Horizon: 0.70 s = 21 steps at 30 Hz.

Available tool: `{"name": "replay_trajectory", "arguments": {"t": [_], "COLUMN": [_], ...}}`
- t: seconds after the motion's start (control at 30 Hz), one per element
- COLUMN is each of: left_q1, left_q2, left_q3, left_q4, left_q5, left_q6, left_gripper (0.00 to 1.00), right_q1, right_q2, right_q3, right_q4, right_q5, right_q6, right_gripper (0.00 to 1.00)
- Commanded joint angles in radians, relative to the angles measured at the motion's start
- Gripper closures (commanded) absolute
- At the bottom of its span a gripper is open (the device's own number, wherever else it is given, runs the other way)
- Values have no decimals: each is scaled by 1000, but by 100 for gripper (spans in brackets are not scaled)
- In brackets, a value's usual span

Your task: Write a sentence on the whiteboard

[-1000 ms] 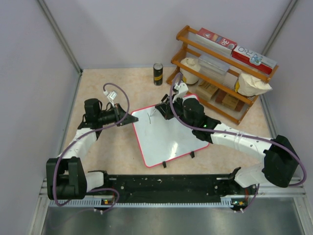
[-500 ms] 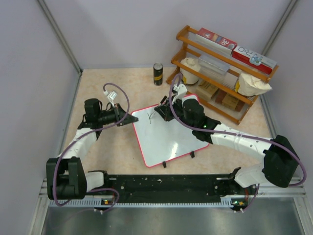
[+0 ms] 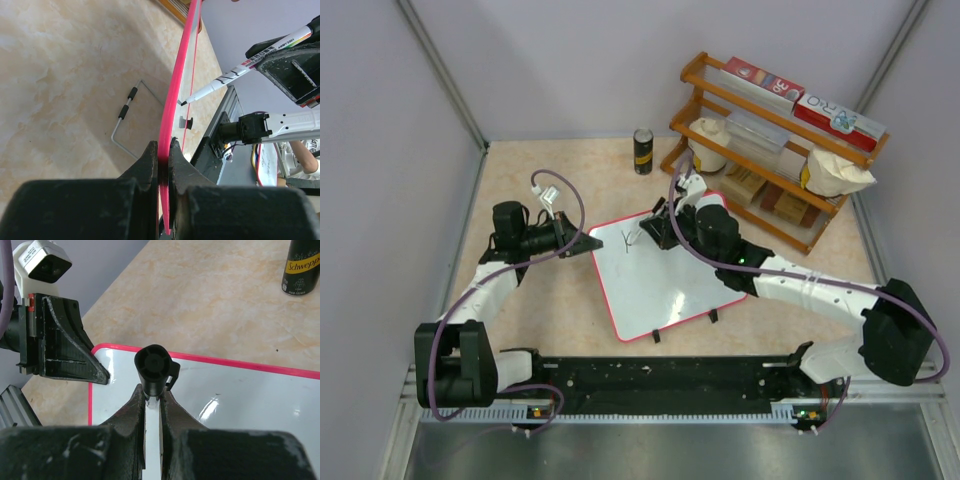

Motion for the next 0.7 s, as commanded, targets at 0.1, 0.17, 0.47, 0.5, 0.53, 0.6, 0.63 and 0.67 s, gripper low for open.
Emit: {"name": "replay_trajectory", "arguments": {"t": [0.1, 0.17, 0.47, 0.5, 0.53, 0.6, 0.63, 0.67], "left_q1": [-9, -9, -9, -10, -10, -10, -10, -10], "left_q2": [0, 0, 1, 1, 3, 4, 6, 6], "left_q3": [-14, -12, -12, -12, -12, -12, -10, -10], "left_q4": [-8, -8, -10, -8, -8, -10, -8, -10], "left_q5": [-96, -96, -97, -99, -99, -99, -99, -99], "left_q6": [91, 91, 94, 94, 94, 95, 95, 95], "left_gripper": [100, 100, 100, 100, 100, 100, 100, 100], "right_q1": [-12, -15, -17, -17, -15, -17, -17, -20], "right_q2": [-32, -36, -58, -64, -78, -96, -116, -125], "right_q3": [-33, -39, -33, -31, -30, -48, -57, -65], "right_q4": [-37, -40, -31, -26, -12, 25, 44, 84], "right_q5": [54, 57, 57, 53, 48, 38, 33, 30], "right_q6": [-14, -15, -28, -25, -23, -17, -15, -15], "right_gripper": [100, 100, 100, 100, 100, 100, 100, 100]}}
